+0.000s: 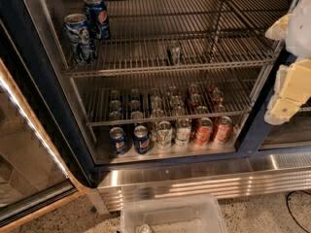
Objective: Pick 7up can from middle shelf of fridge
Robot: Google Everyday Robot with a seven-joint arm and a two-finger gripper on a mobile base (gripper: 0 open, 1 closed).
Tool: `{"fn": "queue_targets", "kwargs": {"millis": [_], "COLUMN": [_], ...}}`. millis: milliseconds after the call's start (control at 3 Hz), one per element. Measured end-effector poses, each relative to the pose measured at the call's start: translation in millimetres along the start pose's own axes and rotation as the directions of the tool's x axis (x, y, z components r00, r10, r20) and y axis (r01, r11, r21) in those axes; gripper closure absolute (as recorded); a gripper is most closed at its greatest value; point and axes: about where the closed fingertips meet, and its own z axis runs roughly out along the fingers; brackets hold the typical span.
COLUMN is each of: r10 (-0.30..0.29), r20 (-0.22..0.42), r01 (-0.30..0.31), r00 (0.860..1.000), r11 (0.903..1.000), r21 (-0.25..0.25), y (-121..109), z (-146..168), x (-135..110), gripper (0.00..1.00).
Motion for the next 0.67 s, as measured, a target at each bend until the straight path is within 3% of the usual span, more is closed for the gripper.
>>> {"fn": "queue_targets", "kwargs": {"millis": [333, 667], "r10": [0.0, 0.033], "r20": [0.0, 0.077], "r01": [0.0, -0.035], "r00": [1.0, 0.996], "r11": [1.0, 0.9991], "r21": [0.0, 0.023], "y": [0, -2], "z": [0, 11], "x": [0, -6], "gripper": [0.0, 0.0]}}
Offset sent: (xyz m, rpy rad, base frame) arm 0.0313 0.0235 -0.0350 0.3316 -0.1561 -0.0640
